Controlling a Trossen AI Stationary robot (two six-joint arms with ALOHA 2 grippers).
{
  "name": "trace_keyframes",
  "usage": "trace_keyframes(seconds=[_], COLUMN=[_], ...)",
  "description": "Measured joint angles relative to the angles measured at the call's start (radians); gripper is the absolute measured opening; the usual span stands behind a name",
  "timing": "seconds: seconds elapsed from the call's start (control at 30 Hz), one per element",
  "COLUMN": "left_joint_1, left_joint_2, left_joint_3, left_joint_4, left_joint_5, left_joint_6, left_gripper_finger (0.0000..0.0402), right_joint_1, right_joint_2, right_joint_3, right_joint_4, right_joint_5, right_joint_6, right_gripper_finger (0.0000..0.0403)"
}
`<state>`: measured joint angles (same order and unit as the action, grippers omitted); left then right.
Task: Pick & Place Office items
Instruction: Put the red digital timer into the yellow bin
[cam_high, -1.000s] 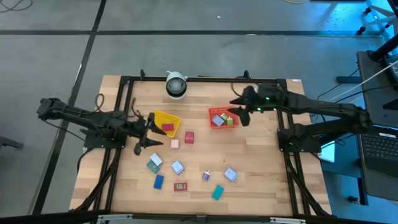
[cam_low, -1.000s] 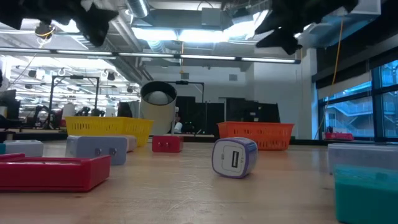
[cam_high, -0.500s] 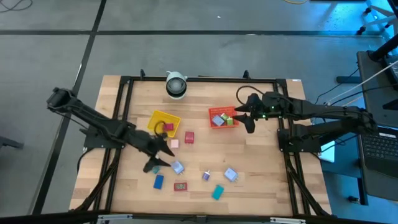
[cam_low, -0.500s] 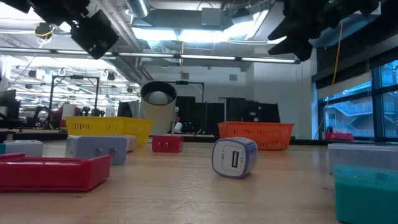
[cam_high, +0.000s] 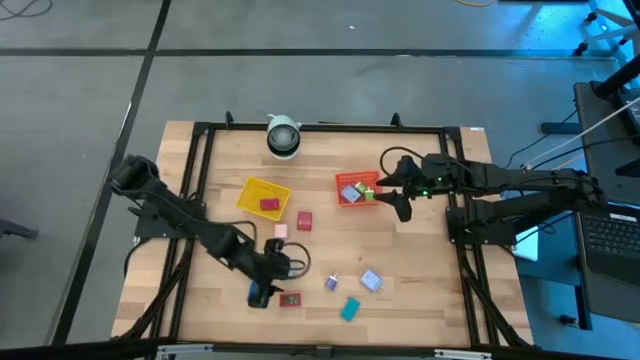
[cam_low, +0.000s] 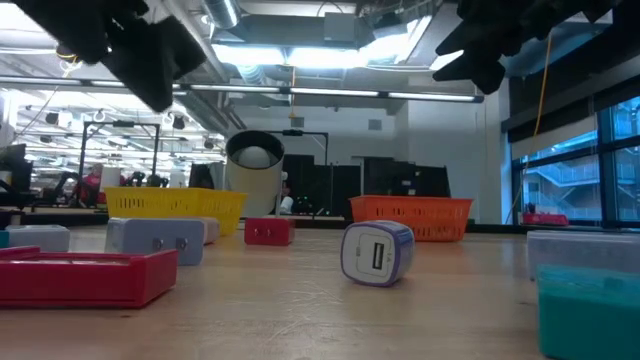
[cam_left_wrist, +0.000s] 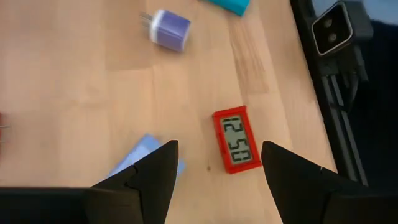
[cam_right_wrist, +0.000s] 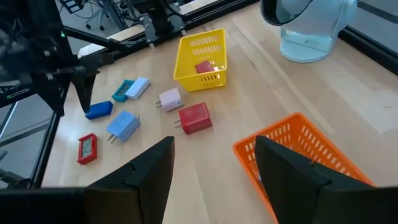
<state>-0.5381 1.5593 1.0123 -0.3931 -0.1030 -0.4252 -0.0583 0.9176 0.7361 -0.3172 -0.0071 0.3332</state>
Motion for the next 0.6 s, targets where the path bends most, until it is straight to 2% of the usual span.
trace_keyframes(seconds=[0.27, 0.43, 0.6], left_joint_1=[0.000, -0.005, -0.005], left_joint_2=[0.156, 0.220, 0.256], left_joint_3=[0.111, 0.165, 0.180], left_joint_4=[-0.026, -0.117, -0.127], left_joint_5=[0.077, 0.071, 0.070], left_joint_6=[-0.026, -0.046, -0.086], left_gripper_finger=[0.0224, 0.0225, 0.0224], right_joint_1=[0.031, 0.047, 0.056], right_joint_2=[0.000, 0.000, 0.000], right_joint_3=[0.000, 0.000, 0.000], right_joint_4=[-0.024, -0.024, -0.030], right_joint_5=[0.000, 0.001, 0.049], right_joint_6=[0.000, 0.000, 0.023], right_gripper_finger=[0.0223, 0.0223, 0.0223])
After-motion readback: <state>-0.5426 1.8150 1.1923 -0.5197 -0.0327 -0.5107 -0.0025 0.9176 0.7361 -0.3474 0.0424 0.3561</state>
